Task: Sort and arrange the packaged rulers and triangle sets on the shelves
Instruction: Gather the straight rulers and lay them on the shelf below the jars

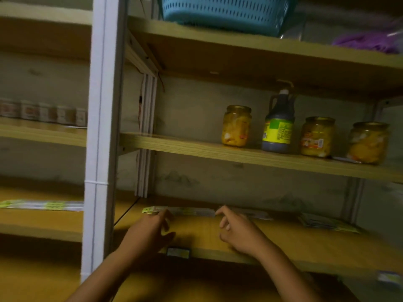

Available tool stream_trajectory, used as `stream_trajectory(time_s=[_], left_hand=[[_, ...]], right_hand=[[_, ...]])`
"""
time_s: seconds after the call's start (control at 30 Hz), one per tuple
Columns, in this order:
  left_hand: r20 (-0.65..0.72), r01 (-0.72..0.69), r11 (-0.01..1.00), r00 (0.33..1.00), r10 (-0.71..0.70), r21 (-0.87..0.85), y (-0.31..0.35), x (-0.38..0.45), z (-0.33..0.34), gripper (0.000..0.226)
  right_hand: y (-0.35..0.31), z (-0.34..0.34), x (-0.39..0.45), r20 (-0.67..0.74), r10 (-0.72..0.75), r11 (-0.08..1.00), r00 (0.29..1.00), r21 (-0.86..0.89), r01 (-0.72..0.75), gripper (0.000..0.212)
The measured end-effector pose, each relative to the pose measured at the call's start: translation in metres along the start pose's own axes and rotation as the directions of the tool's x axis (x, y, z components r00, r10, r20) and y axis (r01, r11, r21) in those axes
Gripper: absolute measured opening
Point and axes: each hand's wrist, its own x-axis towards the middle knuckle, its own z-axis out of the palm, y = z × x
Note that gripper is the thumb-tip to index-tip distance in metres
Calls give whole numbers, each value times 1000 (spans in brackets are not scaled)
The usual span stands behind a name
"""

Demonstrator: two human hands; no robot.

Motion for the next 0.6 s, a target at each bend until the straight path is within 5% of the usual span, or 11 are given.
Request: stream_trajectory(time_s=[0.3,0.6], left_hand=[[18,86,996,996,-86,18,-23,-104,-75,33],[11,230,972,973,-231,52,-122,-175,-163,39]], right_hand=[[-94,26,-49,59,-88,994,994,65,85,47],[-210,62,-48,40,-127,989,991,80,123,60]])
